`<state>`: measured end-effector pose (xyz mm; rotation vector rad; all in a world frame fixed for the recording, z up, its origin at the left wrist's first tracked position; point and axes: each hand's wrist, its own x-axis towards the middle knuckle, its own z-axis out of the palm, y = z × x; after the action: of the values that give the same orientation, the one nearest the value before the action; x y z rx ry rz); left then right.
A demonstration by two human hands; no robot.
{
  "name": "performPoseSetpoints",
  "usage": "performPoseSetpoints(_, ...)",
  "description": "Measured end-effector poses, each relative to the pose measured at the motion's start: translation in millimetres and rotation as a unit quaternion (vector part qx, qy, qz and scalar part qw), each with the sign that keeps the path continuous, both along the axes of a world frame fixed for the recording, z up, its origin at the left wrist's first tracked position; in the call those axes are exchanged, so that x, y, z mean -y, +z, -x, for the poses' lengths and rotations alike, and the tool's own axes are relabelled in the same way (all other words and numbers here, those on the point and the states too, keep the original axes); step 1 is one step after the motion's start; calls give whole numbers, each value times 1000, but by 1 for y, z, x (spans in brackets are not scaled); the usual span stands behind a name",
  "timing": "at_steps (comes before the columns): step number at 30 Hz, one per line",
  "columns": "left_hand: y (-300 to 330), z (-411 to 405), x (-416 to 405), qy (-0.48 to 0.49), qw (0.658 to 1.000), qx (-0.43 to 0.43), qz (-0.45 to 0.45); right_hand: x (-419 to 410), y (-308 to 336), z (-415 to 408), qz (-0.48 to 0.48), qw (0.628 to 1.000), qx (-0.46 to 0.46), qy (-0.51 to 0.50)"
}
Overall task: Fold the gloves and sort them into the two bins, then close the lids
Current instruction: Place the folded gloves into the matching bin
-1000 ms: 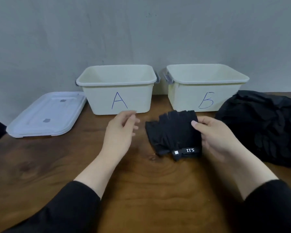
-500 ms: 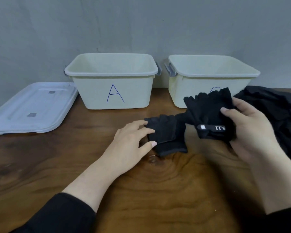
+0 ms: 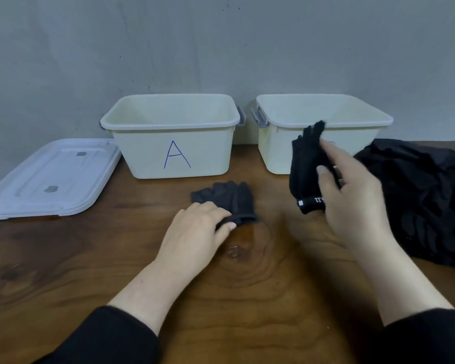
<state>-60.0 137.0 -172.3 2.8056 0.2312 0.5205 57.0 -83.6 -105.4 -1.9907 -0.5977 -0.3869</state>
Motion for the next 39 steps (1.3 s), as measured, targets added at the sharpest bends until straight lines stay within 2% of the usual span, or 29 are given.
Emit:
performPoseSetpoints(2, 1, 8, -15, 69, 991, 52, 100, -8, -6, 12, 133, 989, -16, 64)
performPoseSetpoints(5, 8, 22, -32, 166, 944, 146, 245, -18, -29, 40, 355, 922, -42, 148)
performPoseSetpoints(7, 13, 28, -33, 184, 917, 186, 302, -21, -40, 59, 402, 899, -34, 171)
performPoseSetpoints(10, 18, 32, -26, 179, 894, 219, 348, -22, -45, 73, 347, 921, -22, 177)
performPoseSetpoints(13, 19, 31, -21, 170, 893, 230, 349, -20, -49, 72, 326, 926, -6, 191)
performPoseSetpoints(17, 17, 30, -20, 156, 892, 232, 355, -15, -52, 67, 260, 950, -16, 172)
performPoseSetpoints(22, 22, 30, -18, 155, 889, 245, 355, -15, -56, 67, 232, 958, -21, 167)
performPoseSetpoints(25, 24, 32, -14, 150, 890, 267, 336, -14, -56, 61, 199, 975, -25, 101)
performPoseSetpoints(28, 23, 27, -5, 109, 915, 287, 263, -12, -59, 55, 190, 974, -75, 94)
performPoseSetpoints(31, 16, 18, 11, 11, 957, 229, 178, -12, -61, 54, 165, 978, -93, 82)
performPoseSetpoints(33, 11, 17, 20, -55, 980, 123, 143, -11, -61, 52, 132, 985, -103, 50)
performPoseSetpoints(36, 3, 20, 23, -102, 987, -42, 115, -8, -59, 49, 115, 984, -136, 20)
performPoseSetpoints(39, 3, 19, 24, -91, 992, -65, 66, -7, -60, 50, 135, 979, -146, 38)
